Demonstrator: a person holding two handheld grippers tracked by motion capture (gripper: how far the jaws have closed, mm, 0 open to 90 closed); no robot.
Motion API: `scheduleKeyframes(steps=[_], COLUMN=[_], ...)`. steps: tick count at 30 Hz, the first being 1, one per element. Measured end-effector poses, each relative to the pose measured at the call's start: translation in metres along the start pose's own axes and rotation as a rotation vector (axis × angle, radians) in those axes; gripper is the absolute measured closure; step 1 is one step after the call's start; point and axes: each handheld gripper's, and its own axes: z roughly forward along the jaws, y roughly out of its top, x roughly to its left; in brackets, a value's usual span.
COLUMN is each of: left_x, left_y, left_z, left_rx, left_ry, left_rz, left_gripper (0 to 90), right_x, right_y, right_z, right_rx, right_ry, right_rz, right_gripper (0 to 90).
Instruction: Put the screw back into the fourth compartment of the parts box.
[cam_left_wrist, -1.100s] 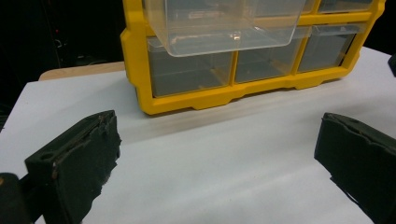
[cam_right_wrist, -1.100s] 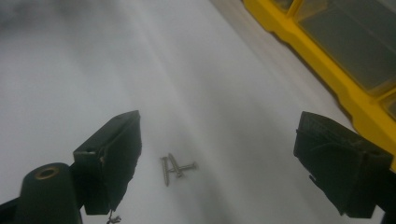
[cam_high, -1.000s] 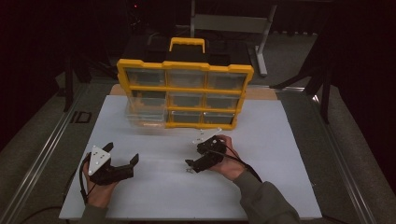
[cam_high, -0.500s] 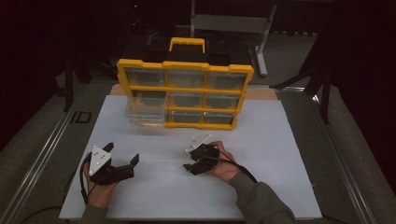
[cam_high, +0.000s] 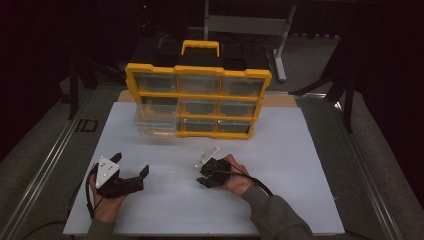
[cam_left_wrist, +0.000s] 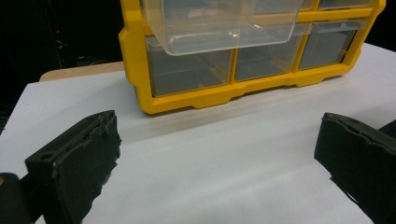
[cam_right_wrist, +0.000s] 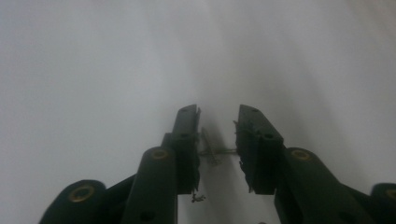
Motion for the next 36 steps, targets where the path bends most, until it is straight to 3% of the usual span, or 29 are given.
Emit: scheduleKeyframes(steps=[5,17,36], left_x=[0.0002,-0.0005,0.0004], left_y=[0.0001,-0.0002,-0.0007], left_z=[-0.0002,0.0003,0.0007], left_rx=[0.001,0.003,0.008], left_ry=[0.001,0.001,0.003], left_rz=[0.0,0.002,0.001], left_gripper=[0.9,0.9,0.9], right_x=[0.001,0.0007,-0.003], right_y=[-0.0006,-0.0007,0.0021], right_z=[0.0052,0.0089,0.003], right_rx=[0.041,0.062,0.058], right_ry=[-0.009,0.005,0.037], right_rz=[-0.003,0.011,0.054], right_gripper=[75.6,87.4,88.1])
